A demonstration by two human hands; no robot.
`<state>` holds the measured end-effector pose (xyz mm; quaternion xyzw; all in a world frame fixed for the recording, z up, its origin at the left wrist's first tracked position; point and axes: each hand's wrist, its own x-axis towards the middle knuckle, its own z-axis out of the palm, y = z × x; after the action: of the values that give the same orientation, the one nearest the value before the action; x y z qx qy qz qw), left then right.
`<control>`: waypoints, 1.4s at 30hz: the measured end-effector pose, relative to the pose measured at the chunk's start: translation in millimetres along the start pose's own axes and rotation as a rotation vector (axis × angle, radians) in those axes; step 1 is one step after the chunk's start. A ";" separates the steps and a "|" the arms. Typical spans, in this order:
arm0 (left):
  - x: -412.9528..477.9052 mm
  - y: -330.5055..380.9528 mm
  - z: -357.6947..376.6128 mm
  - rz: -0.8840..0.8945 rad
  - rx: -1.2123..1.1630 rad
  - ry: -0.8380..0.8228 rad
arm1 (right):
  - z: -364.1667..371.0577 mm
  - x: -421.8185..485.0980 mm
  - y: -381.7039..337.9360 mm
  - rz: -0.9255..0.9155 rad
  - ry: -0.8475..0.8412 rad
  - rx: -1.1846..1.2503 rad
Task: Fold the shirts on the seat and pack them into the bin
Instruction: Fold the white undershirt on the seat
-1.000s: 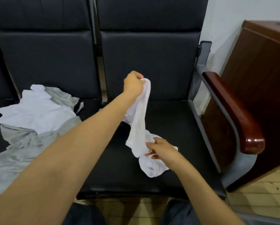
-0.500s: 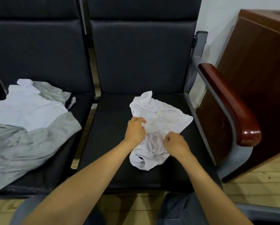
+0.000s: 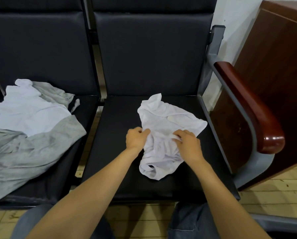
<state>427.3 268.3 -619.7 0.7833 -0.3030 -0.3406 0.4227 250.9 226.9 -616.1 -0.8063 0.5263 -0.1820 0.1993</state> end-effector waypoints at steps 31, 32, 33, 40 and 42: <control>86.5 -29.2 -49.5 0.393 0.730 0.164 | 51.4 71.0 -17.6 -0.145 -0.117 -0.352; 91.6 -28.5 -48.1 0.358 0.727 0.159 | 53.4 71.2 -17.1 -0.158 -0.087 -0.332; 95.5 -27.8 -46.8 0.348 0.732 0.162 | 53.9 71.7 -17.2 -0.165 -0.055 -0.297; 99.4 -30.3 -44.8 0.321 0.669 0.117 | 34.9 67.2 -17.0 -0.057 0.026 0.183; 101.8 -27.9 -46.6 0.253 0.724 0.081 | 29.0 65.6 -15.6 0.039 0.020 0.339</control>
<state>528.8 224.7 -653.1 0.8511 -0.4809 -0.1254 0.1693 302.5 176.0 -627.3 -0.7488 0.5055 -0.2723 0.3310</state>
